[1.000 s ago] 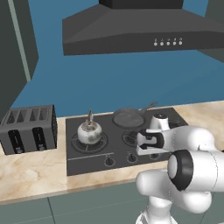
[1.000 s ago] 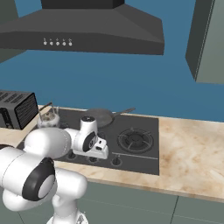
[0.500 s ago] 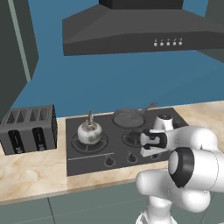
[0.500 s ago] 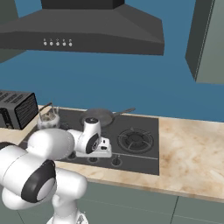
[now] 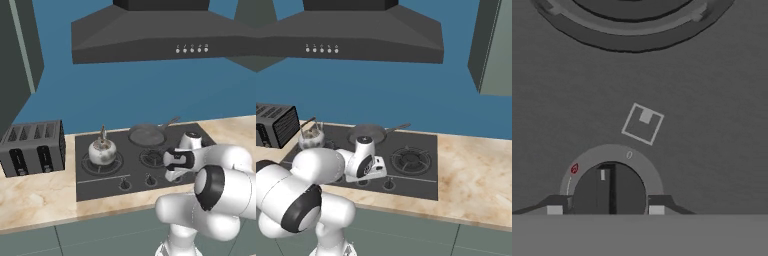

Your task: Pick the pan from the cabinet and place it on the stove. Then turn on the stove burner for the pan.

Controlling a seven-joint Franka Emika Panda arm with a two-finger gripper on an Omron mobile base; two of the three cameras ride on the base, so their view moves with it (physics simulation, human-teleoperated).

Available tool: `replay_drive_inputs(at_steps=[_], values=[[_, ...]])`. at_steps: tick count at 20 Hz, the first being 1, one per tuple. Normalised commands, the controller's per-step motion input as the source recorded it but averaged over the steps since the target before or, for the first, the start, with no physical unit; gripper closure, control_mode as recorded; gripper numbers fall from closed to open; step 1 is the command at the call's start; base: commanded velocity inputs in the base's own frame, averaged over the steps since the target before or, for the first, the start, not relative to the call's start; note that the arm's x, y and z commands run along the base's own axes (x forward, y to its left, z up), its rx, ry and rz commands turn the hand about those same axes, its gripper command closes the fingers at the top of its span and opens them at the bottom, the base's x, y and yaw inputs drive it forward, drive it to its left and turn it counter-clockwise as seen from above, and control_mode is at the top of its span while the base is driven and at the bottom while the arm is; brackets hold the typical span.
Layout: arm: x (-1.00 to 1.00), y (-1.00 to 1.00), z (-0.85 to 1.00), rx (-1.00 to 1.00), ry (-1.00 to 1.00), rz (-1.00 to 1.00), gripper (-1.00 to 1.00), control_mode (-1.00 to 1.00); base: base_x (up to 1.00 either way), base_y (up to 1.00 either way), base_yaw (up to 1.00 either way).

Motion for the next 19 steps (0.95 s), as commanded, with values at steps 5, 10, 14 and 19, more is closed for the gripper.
replay_drive_inputs(at_steps=[5, 10, 14, 19], values=[[-0.39, 0.11, -0.64, -0.04, -0.11, 0.31, 1.00, -1.00, 0.00, 0.00, 0.00], [-0.26, 0.17, -0.67, -0.06, -0.10, 0.33, 1.00, -1.00, 0.00, 0.00, 0.00], [-0.16, 0.22, -0.73, -0.08, -0.07, 0.34, 1.00, -1.00, 0.00, 0.00, 0.00], [-0.16, 0.25, -0.78, -0.09, -0.06, 0.34, 1.00, -1.00, 0.00, 0.00, 0.00]])
